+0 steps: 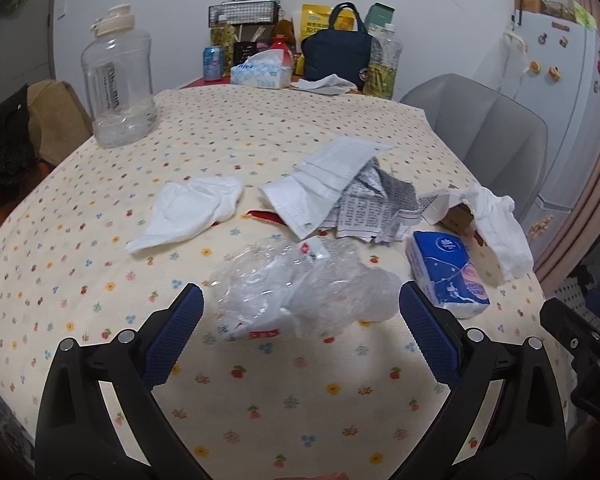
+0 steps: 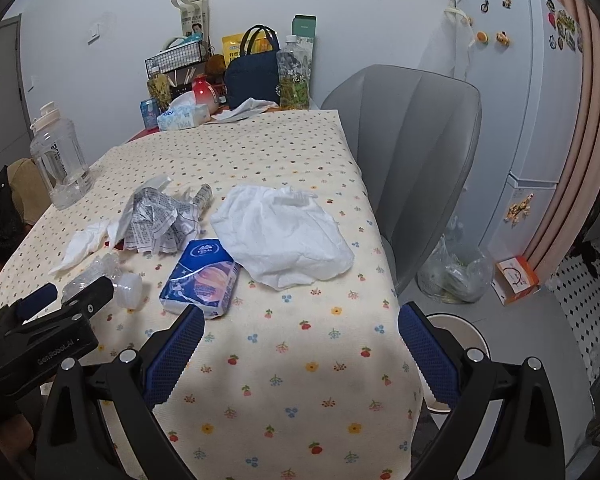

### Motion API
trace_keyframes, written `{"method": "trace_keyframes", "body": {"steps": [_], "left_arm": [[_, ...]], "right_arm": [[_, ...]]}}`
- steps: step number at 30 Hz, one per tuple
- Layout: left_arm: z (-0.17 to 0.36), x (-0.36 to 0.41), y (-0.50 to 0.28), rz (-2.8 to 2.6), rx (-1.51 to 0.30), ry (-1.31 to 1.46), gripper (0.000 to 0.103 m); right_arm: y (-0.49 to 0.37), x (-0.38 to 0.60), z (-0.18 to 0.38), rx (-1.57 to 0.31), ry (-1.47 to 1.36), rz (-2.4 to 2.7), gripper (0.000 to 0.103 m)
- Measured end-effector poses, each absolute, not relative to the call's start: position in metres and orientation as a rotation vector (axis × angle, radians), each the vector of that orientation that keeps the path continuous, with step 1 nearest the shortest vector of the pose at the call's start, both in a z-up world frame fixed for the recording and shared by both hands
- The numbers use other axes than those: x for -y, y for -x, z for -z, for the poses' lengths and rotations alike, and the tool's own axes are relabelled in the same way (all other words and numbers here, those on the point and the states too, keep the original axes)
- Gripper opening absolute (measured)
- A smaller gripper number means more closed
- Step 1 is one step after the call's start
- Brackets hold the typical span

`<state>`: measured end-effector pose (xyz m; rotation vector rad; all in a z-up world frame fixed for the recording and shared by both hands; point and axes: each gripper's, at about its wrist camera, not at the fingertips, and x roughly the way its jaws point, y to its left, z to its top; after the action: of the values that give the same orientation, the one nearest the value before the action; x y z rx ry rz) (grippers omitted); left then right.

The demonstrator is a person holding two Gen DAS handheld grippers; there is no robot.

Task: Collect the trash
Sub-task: 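Grasp the crumpled plastic bottle with the left gripper while the right gripper approaches the blue tissue pack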

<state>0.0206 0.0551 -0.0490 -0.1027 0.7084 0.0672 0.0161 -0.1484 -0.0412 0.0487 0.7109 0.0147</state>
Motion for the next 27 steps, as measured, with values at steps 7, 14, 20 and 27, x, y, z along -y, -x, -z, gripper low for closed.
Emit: {"method": "trace_keyframes", "body": {"steps": [7, 14, 20, 27], "left_arm": [[0.049, -0.035, -0.033, -0.092, -0.745, 0.003, 0.097], [0.048, -0.025, -0.046, -0.141, -0.792, -0.075, 0.097], [0.055, -0.022, -0.058, -0.161, -0.843, -0.099, 0.097], [0.048, -0.042, -0.05, -0.153, -0.802, -0.007, 0.078]], "right_arm": [[-0.018, 0.158, 0.045, -0.721, -0.074, -0.005, 0.095], [-0.022, 0.163, 0.051, -0.738, -0.089, -0.018, 0.095], [-0.024, 0.171, 0.052, -0.743, -0.104, -0.008, 0.095], [-0.029, 0.165, 0.053, -0.754, -0.096, -0.031, 0.095]]}}
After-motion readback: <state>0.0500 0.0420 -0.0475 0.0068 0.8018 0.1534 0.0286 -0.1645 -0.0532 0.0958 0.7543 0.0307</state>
